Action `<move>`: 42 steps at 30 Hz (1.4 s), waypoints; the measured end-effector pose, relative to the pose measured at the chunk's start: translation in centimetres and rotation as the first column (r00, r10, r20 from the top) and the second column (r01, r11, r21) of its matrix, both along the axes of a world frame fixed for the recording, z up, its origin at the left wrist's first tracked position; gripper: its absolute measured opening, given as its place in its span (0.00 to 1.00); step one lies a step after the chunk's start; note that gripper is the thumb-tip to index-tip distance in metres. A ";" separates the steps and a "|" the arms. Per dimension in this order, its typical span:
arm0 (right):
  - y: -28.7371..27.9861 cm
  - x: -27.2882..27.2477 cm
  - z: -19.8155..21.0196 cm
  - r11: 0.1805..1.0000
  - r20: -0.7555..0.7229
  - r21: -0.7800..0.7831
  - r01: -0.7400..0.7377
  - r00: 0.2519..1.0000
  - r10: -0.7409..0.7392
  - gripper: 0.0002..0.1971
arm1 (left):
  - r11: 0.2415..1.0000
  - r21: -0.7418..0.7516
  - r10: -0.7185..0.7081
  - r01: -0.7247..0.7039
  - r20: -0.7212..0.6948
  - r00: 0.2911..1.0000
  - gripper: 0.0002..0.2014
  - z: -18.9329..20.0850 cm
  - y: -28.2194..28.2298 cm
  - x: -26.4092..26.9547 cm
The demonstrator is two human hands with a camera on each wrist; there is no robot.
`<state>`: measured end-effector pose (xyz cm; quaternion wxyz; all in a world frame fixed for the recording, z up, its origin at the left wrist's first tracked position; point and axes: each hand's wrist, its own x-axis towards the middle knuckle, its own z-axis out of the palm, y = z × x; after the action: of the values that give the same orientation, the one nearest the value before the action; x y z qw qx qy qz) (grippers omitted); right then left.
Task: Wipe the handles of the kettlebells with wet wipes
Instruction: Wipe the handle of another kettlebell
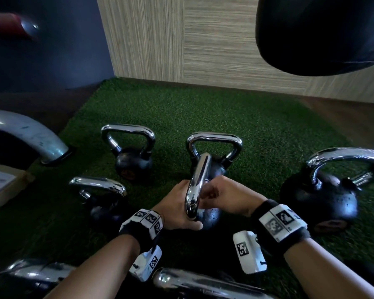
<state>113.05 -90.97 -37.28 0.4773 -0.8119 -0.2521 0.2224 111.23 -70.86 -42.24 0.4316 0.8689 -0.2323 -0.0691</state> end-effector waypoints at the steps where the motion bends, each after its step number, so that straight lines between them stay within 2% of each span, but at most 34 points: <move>1: -0.2 -0.2 -0.1 0.997 -0.053 0.076 -0.003 0.999 0.007 0.05 | 1.000 -0.011 0.005 -0.005 0.009 1.000 0.48 -0.4 0.0 0.2; 3: -0.5 -0.3 -0.6 0.988 -0.107 0.157 0.007 0.994 0.010 0.05 | 0.999 -0.040 0.000 0.001 0.011 1.000 0.50 -0.8 0.2 0.4; 8: -0.3 0.2 -0.6 0.991 -0.072 0.136 -0.001 0.997 0.011 0.08 | 0.999 -0.036 0.012 -0.011 0.032 0.999 0.47 -1.0 0.1 0.4; 11: -0.5 -0.2 -0.2 0.968 -0.180 0.250 -0.001 0.983 0.047 0.09 | 0.999 -0.021 0.032 -0.031 0.008 0.999 0.50 -1.3 0.1 0.6; 14: -0.4 -0.7 -0.6 0.931 -0.298 0.360 0.060 0.953 0.053 0.11 | 0.999 -0.021 0.041 -0.041 0.003 0.999 0.51 -1.3 -0.1 0.6; 17: -0.2 -1.1 -1.2 0.841 -0.443 0.499 0.210 0.896 0.039 0.08 | 1.000 -0.013 0.027 -0.026 0.005 1.000 0.51 -1.2 -0.1 0.6; 21: 0.3 -0.8 -1.8 0.627 -0.574 0.614 0.480 0.816 -0.064 0.14 | 0.999 -0.038 0.000 0.002 0.062 0.998 0.52 -1.4 -0.1 0.7; 22: 0.4 -0.8 -1.7 0.612 -0.573 0.618 0.494 0.816 -0.080 0.13 | 0.999 -0.054 0.004 -0.001 0.063 0.998 0.51 -1.3 -0.1 0.6; 25: 0.9 -1.1 -1.4 0.679 -0.501 0.595 0.430 0.859 -0.106 0.14 | 1.000 -0.002 -0.009 0.009 0.086 0.996 0.53 -1.1 -0.1 0.5; 27: 1.4 -1.4 -1.2 0.684 -0.437 0.600 0.415 0.886 -0.154 0.14 | 1.000 -0.006 -0.002 0.003 0.072 0.997 0.54 -1.0 -0.1 0.5; 29: 1.9 -1.1 -1.3 0.626 -0.411 0.623 0.470 0.877 -0.250 0.13 | 0.999 -0.045 0.027 -0.024 0.064 0.998 0.51 -1.0 -0.1 0.5; 32: 1.8 0.6 -1.7 0.476 -0.467 0.617 0.626 0.779 -0.418 0.15 | 0.995 -0.084 0.048 -0.045 0.039 0.998 0.50 -0.6 -0.2 0.0; 33: 1.5 1.0 -1.7 0.464 -0.467 0.605 0.647 0.760 -0.451 0.17 | 0.996 -0.077 0.048 -0.045 0.036 0.998 0.50 -0.6 -0.1 0.0; 36: 1.2 0.8 -1.6 0.538 -0.412 0.581 0.611 0.791 -0.453 0.20 | 0.997 -0.061 0.040 -0.037 0.046 0.998 0.49 -0.7 0.0 0.0; 38: 1.5 0.1 -1.3 0.598 -0.311 0.560 0.574 0.814 -0.490 0.19 | 0.998 -0.044 0.039 -0.038 0.035 0.999 0.52 -1.0 0.0 0.1; 40: 1.8 0.1 -1.3 0.608 -0.195 0.540 0.581 0.790 -0.581 0.18 | 0.999 -0.022 0.043 -0.042 0.023 0.999 0.56 -1.1 0.1 0.2; 42: 1.9 0.9 -1.3 0.562 -0.158 0.517 0.646 0.717 -0.679 0.17 | 0.999 -0.023 0.040 -0.040 0.019 0.999 0.58 -1.1 0.2 0.1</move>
<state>113.98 -89.07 -38.59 0.7248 -0.6846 0.0055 -0.0772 111.35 -70.65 -43.31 0.4405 0.8691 -0.2196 -0.0495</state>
